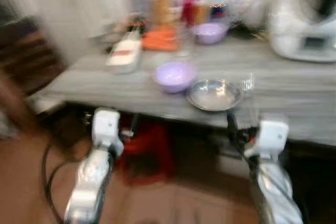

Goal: Setting the table

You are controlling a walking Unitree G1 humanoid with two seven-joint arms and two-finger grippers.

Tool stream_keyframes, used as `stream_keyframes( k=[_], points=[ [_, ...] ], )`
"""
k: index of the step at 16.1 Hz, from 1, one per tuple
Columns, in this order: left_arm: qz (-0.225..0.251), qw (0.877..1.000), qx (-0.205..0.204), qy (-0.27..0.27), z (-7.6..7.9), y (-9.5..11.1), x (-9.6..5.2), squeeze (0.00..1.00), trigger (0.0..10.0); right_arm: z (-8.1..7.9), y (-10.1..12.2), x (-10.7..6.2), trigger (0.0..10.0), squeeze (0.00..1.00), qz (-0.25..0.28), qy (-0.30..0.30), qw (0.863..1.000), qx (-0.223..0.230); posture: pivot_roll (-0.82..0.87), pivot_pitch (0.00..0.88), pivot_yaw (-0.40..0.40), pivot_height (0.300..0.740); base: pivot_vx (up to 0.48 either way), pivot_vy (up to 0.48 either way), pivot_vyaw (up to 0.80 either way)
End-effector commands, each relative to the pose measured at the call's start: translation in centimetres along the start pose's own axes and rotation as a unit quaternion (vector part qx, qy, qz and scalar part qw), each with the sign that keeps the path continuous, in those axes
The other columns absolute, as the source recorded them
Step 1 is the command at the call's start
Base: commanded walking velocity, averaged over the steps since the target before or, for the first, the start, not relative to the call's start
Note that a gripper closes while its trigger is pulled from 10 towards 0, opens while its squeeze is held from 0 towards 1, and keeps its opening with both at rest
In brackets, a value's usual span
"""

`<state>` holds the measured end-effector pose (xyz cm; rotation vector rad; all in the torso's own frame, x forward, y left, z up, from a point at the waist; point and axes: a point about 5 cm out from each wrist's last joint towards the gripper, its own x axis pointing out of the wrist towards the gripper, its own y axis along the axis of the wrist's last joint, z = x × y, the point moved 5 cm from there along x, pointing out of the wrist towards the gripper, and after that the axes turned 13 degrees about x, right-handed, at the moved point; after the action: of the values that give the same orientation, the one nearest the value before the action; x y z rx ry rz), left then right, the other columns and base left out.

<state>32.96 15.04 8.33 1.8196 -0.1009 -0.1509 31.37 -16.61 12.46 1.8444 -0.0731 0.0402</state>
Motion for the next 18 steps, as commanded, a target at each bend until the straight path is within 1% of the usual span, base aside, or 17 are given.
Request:
stream_keyframes(
  k=[1, 3, 7, 11, 13, 15, 18],
  points=[
    [0.005, 1.0, 0.009, -0.004, 0.0, 0.4, 0.4, 0.0, 10.0, 0.1, 0.0, -0.2, 10.0, 0.0, -0.001, -0.003, 1.0, 0.008, -0.12, 0.0, 0.14, 0.74, -0.326, 0.0, 0.0],
    [0.007, 1.0, 0.009, -0.01, 0.3, 0.6, 0.7, 0.0, 10.0, 0.5, -0.1, -0.4, 10.0, 0.0, -0.001, -0.011, 1.0, 0.007, -0.13, 0.0, 0.147, 0.74, -0.332, 0.0, 0.0],
    [0.012, 1.0, 0.014, -0.016, 0.6, 0.8, 1.0, 0.0, 10.0, 0.4, 0.0, -0.2, 10.0, 0.0, 0.002, -0.013, 1.0, 0.009, -0.13, 0.0, 0.151, 0.74, -0.353, 0.0, 0.0],
    [0.01, 1.0, 0.008, -0.015, 0.8, 0.6, 1.2, 0.0, 10.0, 0.6, -0.1, -0.3, 10.0, 0.0, 0.0, -0.016, 1.0, 0.01, -0.14, 0.0, 0.148, 0.74, -0.357, 0.0, 0.0],
    [0.019, 1.0, 0.016, -0.017, 1.1, 0.8, 1.3, 0.0, 10.0, 0.7, 0.0, -0.1, 10.0, 0.0, 0.0, -0.015, 1.0, 0.009, -0.14, 0.0, 0.143, 0.74, 0.0, 0.0, 0.0],
    [0.027, 0.999, -0.001, -0.037, 1.5, 1.0, 1.3, 0.0, 10.0, 0.7, 0.1, 0.0, 10.0, 0.0, 0.002, -0.015, 1.0, 0.007, -0.14, 0.0, 0.14, 0.74, 0.0, 0.0, 0.0],
    [0.035, 0.998, 0.002, -0.044, 1.5, 1.3, 1.4, 0.0, 10.0, 0.7, 0.3, -0.1, 10.0, 0.0, 0.006, -0.016, 1.0, 0.013, -0.13, 0.0, 0.136, 0.74, 0.0, 0.0, 0.0]
  ],
)
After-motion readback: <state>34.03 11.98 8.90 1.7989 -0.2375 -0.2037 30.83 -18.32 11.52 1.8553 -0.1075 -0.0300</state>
